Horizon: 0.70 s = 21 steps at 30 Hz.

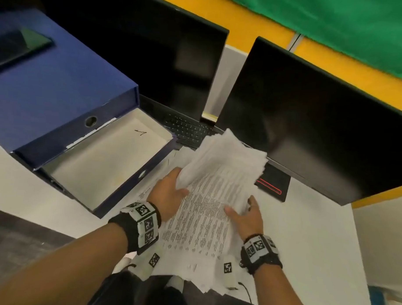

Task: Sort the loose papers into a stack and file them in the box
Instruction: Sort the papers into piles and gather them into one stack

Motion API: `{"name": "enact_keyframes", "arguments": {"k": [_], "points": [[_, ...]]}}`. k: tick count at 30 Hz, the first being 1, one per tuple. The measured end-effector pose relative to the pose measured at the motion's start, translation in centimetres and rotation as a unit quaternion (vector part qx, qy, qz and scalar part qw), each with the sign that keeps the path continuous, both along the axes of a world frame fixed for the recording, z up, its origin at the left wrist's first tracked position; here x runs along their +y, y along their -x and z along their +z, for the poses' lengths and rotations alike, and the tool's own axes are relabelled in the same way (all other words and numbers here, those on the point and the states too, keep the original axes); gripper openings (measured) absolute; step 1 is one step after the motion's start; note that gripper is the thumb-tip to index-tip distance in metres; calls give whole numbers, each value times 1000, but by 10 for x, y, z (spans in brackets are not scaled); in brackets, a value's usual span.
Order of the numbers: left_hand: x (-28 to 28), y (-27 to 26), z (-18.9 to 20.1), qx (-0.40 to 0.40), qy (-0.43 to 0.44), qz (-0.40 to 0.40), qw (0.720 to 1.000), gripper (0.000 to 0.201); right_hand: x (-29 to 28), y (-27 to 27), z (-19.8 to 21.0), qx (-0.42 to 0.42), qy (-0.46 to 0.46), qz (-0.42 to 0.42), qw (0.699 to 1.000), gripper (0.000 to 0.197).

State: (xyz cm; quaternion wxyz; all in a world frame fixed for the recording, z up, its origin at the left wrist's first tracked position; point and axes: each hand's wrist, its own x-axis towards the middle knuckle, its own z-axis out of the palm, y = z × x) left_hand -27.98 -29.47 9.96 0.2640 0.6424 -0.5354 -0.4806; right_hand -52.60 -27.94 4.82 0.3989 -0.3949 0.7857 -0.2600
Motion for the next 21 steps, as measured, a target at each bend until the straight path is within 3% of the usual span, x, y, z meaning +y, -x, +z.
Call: {"name": "enact_keyframes", "arguments": {"k": [4,7,9,11,15,18,21], "points": [[-5,-2,58,88,113,-31,989,30,-3,10,70,-192,165,-81,964,50],[-9,-2,96,125,202,-42,970,16,-4,13,122,-222,302,-90,923,42],[-11,-6,105,148,236,-46,959,27,-3,11,144,-221,367,-73,901,39],[-12,-9,98,164,227,-64,958,39,-1,10,146,-210,376,-52,901,41],[-12,-5,54,190,152,-85,966,29,1,3,120,-171,316,-38,933,46],[-11,1,31,193,149,-44,969,28,-1,0,110,-160,311,-69,934,44],[-16,2,20,161,161,21,974,13,-2,4,109,-161,313,-73,933,38]]}}
